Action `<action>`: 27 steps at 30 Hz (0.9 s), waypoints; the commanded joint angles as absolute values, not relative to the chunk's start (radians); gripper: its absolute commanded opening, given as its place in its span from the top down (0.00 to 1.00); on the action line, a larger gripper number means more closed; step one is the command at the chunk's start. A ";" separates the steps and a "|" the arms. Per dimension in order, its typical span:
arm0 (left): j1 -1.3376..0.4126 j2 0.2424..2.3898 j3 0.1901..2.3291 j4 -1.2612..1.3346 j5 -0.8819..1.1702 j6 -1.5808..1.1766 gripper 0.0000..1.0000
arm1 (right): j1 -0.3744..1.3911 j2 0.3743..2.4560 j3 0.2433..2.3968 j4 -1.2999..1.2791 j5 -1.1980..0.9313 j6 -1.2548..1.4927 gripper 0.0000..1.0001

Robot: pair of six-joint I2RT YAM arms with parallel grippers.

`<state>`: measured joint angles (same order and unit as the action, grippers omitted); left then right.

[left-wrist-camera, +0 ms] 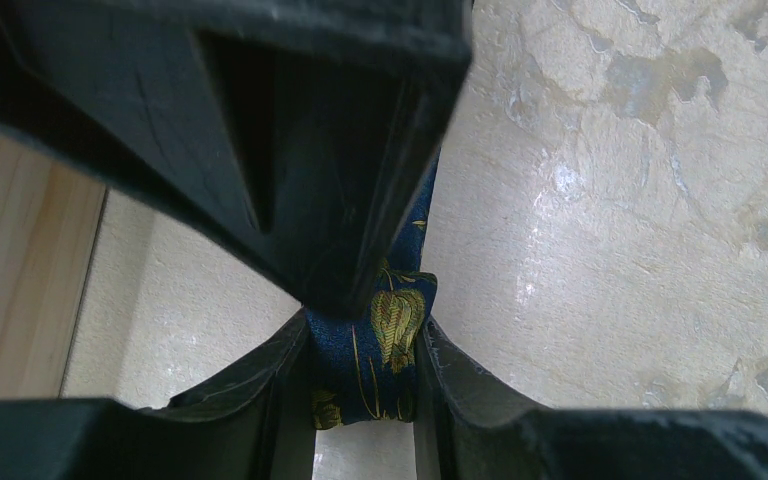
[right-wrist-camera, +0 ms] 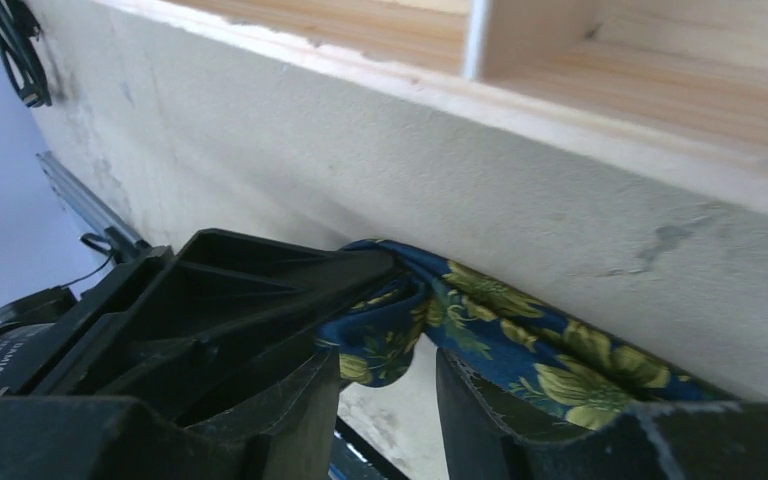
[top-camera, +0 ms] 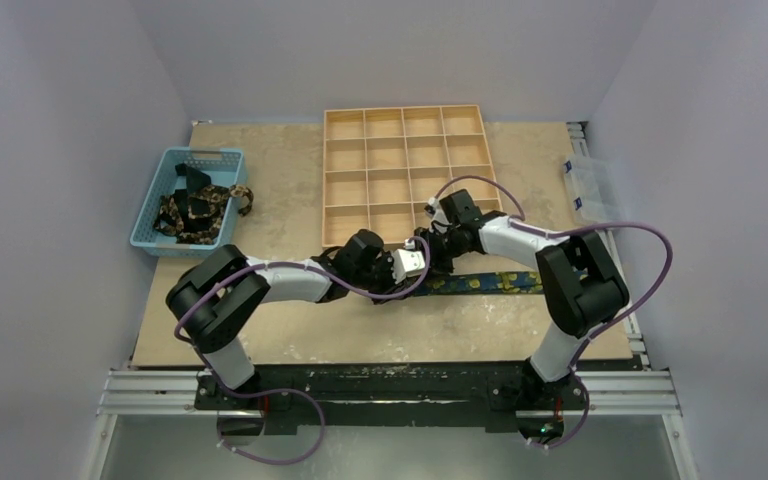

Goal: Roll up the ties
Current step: Roll the tie at the center of the board.

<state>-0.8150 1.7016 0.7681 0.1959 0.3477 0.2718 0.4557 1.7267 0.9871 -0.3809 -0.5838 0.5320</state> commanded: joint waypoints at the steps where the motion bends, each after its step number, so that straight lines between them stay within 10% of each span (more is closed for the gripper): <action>1: -0.816 1.747 0.754 0.082 0.282 0.270 0.87 | 0.482 1.713 1.017 -0.327 -0.651 0.595 0.59; 7: -0.815 1.750 0.755 0.085 0.282 0.265 0.86 | 0.498 1.762 1.008 -0.308 -0.660 0.587 0.68; 12: -0.813 1.745 0.748 0.105 0.318 0.269 0.77 | 0.496 1.804 0.983 -0.323 -0.644 0.553 0.99; 27: -0.766 1.666 0.644 0.369 0.490 0.259 0.39 | 0.439 1.871 0.943 -0.394 -0.467 0.436 1.00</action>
